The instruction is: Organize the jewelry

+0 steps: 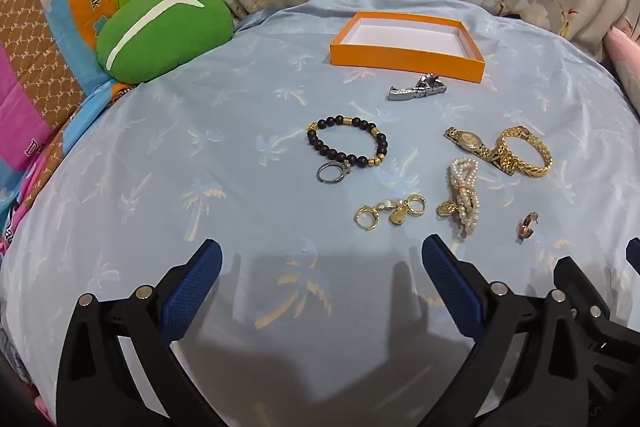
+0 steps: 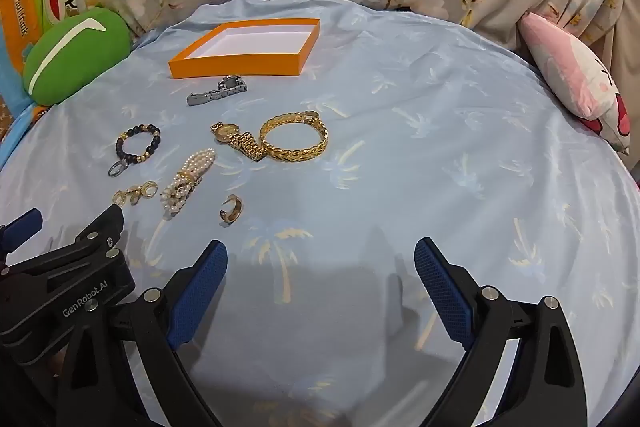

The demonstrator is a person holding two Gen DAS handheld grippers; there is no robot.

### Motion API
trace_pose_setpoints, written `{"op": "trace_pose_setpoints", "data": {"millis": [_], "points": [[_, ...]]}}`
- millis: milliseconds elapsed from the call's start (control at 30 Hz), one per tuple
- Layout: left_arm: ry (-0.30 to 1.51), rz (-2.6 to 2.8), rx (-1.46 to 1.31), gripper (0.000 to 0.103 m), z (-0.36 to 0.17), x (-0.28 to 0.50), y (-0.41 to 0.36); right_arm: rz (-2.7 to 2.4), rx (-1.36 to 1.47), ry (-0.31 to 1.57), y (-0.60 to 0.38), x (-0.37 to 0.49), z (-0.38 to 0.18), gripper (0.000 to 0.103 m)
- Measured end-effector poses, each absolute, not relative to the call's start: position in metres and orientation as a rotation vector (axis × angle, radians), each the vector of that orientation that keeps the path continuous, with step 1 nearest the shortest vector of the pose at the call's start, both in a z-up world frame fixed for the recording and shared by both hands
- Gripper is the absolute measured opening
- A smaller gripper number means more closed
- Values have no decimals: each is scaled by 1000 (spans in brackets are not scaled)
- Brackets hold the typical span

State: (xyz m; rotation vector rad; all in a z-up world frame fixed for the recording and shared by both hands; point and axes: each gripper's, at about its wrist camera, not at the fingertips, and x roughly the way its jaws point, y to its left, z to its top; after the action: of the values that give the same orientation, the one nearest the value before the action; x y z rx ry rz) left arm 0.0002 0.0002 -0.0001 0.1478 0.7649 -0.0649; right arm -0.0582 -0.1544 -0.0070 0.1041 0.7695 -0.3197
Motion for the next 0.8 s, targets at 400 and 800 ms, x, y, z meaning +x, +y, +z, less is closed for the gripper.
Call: {"op": "trace_pose_setpoints", "data": {"millis": [400,800], "points": [[782,-67,144,97,0,1,2,-321,100,767,-153,-58,-7,93],[778,-67,145,98,0,5,1,-323,96,765,-154,-60,-6,93]]}}
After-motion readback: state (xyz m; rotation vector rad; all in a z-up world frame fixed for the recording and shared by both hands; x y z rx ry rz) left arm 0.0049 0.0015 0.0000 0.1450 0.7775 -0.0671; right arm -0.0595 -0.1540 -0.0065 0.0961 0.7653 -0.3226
